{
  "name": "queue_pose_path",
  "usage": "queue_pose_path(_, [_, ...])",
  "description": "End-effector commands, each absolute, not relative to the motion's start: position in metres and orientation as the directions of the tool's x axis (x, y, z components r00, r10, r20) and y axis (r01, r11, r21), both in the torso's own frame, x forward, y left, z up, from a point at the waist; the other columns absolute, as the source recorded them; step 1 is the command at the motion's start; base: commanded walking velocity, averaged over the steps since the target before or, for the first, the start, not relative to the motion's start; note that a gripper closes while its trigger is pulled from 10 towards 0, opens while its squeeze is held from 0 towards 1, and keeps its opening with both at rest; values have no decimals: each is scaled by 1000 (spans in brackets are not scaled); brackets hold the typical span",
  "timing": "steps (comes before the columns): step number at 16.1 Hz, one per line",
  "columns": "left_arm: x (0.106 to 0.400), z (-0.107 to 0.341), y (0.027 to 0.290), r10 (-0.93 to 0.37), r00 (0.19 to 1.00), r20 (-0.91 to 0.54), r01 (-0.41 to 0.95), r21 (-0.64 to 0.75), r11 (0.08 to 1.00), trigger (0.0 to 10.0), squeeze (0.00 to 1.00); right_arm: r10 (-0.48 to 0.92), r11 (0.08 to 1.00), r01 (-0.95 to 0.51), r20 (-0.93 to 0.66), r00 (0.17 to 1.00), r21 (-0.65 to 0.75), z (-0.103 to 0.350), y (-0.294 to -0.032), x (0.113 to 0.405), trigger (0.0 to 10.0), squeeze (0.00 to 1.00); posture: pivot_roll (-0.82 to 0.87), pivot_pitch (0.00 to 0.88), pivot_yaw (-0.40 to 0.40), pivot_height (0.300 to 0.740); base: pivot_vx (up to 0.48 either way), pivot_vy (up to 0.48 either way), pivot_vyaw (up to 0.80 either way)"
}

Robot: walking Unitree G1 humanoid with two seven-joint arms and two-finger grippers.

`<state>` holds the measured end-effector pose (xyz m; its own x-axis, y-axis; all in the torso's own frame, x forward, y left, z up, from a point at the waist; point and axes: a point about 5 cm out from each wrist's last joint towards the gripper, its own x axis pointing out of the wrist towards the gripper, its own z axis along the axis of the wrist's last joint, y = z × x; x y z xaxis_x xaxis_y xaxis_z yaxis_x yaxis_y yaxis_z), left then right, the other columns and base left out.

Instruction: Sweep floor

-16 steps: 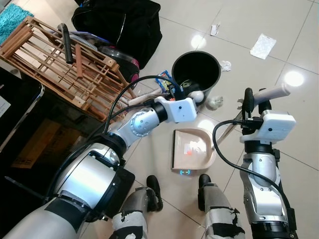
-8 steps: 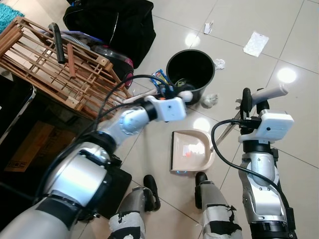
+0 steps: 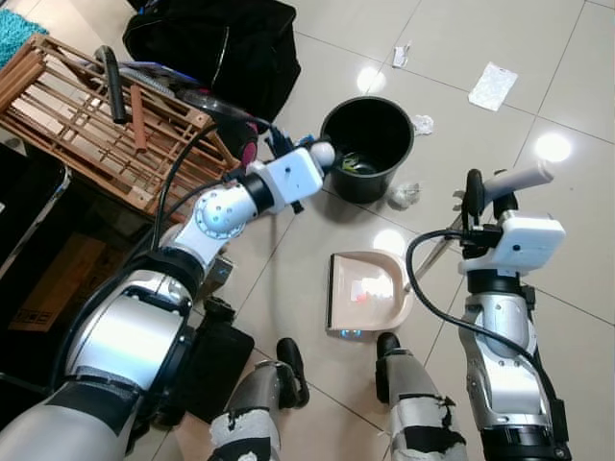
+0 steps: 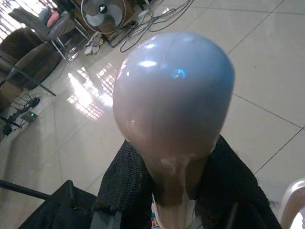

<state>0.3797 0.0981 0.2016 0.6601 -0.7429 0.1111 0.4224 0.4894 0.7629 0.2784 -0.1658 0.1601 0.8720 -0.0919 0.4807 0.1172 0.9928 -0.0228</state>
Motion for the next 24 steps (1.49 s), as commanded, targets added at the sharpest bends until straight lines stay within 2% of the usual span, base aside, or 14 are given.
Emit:
queue_pose_path(1, [384, 198, 126, -683, 729, 47, 411, 768, 491, 10000, 0, -82, 994, 105, 488, 869, -20, 160, -163, 277, 10000, 0, -81, 376, 139, 740, 0, 0, 0])
queue_pose_path(3, [386, 194, 136, -687, 725, -43, 494, 728, 476, 10000, 0, -85, 994, 111, 488, 869, -23, 158, -166, 276, 10000, 0, -76, 348, 129, 740, 0, 0, 0])
queue_pose_path(6, [389, 204, 147, -638, 770, 16, 444, 704, 554, 10000, 0, -82, 994, 109, 486, 870, -28, 157, -169, 275, 10000, 0, -71, 325, 103, 740, 0, 0, 0])
queue_pose_path(11, [394, 213, 169, -565, 825, 10, 430, 638, 639, 10000, 0, -53, 996, 82, 485, 873, -39, 159, -169, 282, 10000, 0, -58, 308, 71, 740, 0, 0, 0])
queue_pose_path(17, [396, 210, 173, -589, 794, -151, 553, 583, 596, 10000, 0, -50, 996, 81, 487, 872, -42, 159, -171, 283, 10000, 0, -53, 305, 73, 740, 0, 0, 0])
queue_pose_path(20, [403, 232, 174, -531, 847, -29, 469, 509, 721, 10000, 0, -62, 994, 97, 491, 869, -45, 158, -176, 280, 10000, 0, -37, 284, 97, 740, 0, 0, 0])
queue_pose_path(21, [406, 242, 174, -501, 864, 58, 439, 402, 804, 10000, 0, -70, 993, 106, 494, 867, -47, 160, -179, 278, 10000, 0, -30, 280, 102, 740, 0, 0, 0])
queue_pose_path(22, [406, 247, 170, -499, 858, 122, 457, 266, 849, 10000, 0, -75, 992, 114, 495, 866, -48, 160, -182, 276, 10000, 0, -23, 276, 106, 740, 0, 0, 0])
queue_pose_path(23, [405, 248, 164, -537, 830, 149, 524, 121, 843, 10000, 0, -78, 992, 119, 493, 866, -51, 160, -185, 276, 10000, 0, -22, 273, 108, 740, 0, 0, 0])
queue_pose_path(24, [402, 246, 158, -567, 809, 153, 567, 47, 822, 10000, 0, -80, 991, 123, 489, 869, -56, 161, -187, 275, 10000, 0, -21, 275, 110, 740, 0, 0, 0])
